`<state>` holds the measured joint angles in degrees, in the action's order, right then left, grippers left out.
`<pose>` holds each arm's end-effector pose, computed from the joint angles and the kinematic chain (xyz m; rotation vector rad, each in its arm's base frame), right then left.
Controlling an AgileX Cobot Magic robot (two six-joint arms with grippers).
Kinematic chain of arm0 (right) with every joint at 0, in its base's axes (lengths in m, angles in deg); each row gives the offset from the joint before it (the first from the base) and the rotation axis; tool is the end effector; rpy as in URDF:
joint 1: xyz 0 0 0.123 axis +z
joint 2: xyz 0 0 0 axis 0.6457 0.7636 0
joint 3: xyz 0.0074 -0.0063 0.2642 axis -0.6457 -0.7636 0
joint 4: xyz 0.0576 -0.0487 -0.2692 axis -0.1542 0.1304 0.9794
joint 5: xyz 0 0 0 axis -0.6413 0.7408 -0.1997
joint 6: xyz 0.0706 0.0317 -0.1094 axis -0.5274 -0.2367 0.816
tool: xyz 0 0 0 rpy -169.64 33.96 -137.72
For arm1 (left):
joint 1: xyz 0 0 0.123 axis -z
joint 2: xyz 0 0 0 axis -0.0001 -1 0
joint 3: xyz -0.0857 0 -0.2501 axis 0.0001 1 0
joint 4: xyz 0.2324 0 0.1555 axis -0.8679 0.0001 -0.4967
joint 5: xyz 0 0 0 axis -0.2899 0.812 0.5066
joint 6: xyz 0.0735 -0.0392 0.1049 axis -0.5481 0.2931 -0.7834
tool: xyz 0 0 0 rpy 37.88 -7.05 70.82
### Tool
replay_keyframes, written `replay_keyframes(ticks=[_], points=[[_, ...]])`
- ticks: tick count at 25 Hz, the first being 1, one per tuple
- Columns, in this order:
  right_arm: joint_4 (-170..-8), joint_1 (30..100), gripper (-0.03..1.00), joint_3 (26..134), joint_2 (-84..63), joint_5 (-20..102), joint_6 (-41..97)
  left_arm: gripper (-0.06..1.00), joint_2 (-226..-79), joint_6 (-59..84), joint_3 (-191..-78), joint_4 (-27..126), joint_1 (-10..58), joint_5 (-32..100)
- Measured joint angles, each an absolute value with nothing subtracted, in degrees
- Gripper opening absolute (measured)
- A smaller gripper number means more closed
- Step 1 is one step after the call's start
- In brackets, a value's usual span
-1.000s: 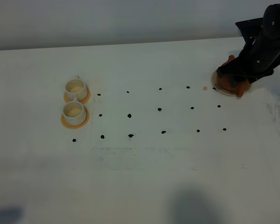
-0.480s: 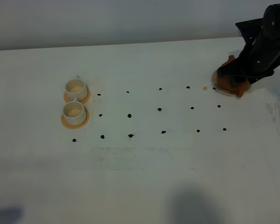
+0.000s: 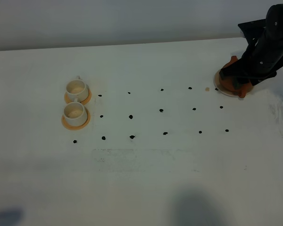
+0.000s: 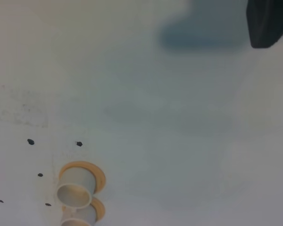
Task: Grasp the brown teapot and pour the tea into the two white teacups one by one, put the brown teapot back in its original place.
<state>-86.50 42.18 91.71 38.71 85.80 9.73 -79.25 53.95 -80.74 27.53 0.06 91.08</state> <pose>0.4575 0.0256 0.0900 -0.0965 2.9500 0.1099 0.0823 0.0166 0.2567 -0.1322 2.0770 0.0954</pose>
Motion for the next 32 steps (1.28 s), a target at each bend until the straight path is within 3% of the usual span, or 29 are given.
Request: replay_keyframes(ticks=[8, 14, 32], points=[[-86.44, 42.18, 0.38, 91.71, 39.33, 85.32, 9.73, 0.32, -79.25, 53.95, -80.74, 27.53, 0.06, 91.08], [-86.02, 42.13, 0.09, 91.71, 39.33, 84.73, 10.94, 0.32, -79.25, 53.95, -80.74, 27.53, 0.06, 91.08], [-88.00, 42.13, 0.09, 91.71, 39.33, 82.86, 12.45, 0.32, -79.25, 53.95, -80.74, 27.53, 0.06, 91.08]])
